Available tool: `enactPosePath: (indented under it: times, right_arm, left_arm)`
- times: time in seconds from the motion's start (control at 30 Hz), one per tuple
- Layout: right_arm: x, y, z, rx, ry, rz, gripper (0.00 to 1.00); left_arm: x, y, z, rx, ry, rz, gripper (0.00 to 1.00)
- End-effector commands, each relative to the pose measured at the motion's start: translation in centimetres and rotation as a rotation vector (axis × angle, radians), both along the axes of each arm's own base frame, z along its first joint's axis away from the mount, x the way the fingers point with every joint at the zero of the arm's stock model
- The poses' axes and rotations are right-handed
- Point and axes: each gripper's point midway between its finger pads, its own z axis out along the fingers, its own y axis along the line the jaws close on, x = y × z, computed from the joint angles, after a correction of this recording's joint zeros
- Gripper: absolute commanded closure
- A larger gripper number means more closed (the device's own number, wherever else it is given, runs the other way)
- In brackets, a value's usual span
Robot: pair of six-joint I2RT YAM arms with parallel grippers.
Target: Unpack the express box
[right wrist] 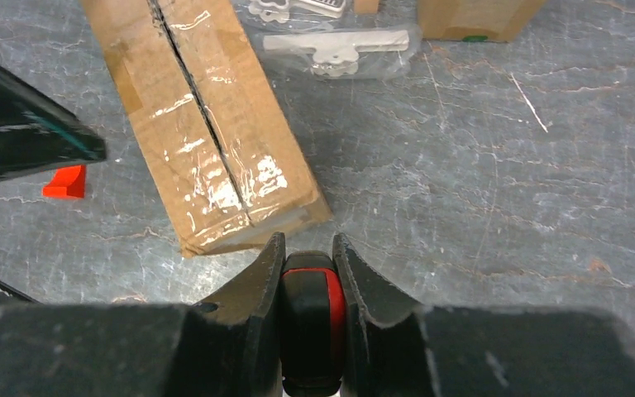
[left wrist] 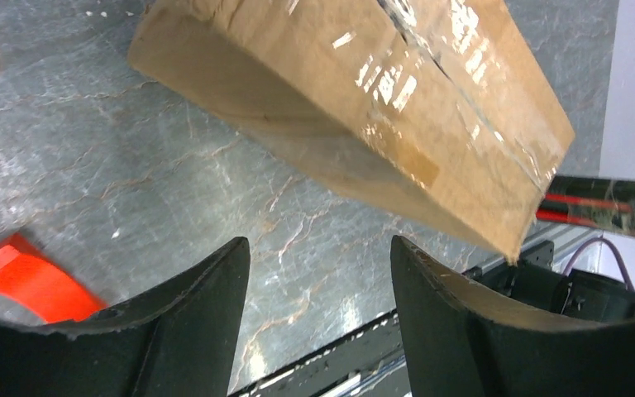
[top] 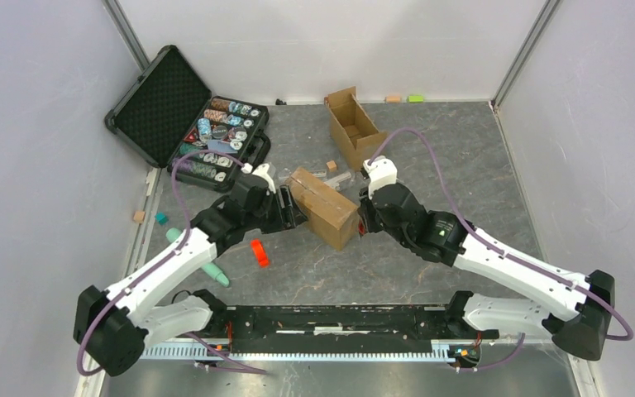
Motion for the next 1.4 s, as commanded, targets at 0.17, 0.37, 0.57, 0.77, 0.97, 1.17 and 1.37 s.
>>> enactPosePath:
  times: [0.17, 0.37, 0.57, 0.77, 0.97, 1.17, 1.37]
  right_arm:
    - [-0.6, -0.1, 8.7, 0.122, -0.193, 0.102, 1.00]
    - [0.1, 1.7, 14.0, 0.205, -0.367, 0.165, 1.00]
    - [1.0, 4.5, 15.0, 0.260, -0.466, 0.233, 1.00]
    - [1.5, 5.9, 14.0, 0.282, -0.498, 0.257, 1.00]
    - [1.7, 6.0, 12.6, 0.270, -0.493, 0.254, 1.00]
    - [1.6, 6.4, 11.4, 0.266, -0.473, 0.275, 1.00]
    - [1.7, 6.2, 10.2, 0.244, -0.452, 0.271, 1.00]
  left_arm:
    - [-1.0, 0.0, 10.5, -0.074, -0.190, -0.102, 0.29]
    - [3.6, -3.7, 12.9, -0.169, -0.249, -0.092, 0.27]
    - [7.4, -6.2, 11.2, -0.227, -0.237, -0.065, 0.28]
    - [8.7, -5.6, 9.1, -0.208, -0.215, -0.031, 0.28]
    - [8.9, -4.9, 6.5, -0.181, -0.171, -0.010, 0.28]
    - [8.7, -4.6, 4.9, -0.174, -0.146, 0.000, 0.29]
    - [8.6, -4.3, 4.2, -0.167, -0.135, 0.004, 0.29]
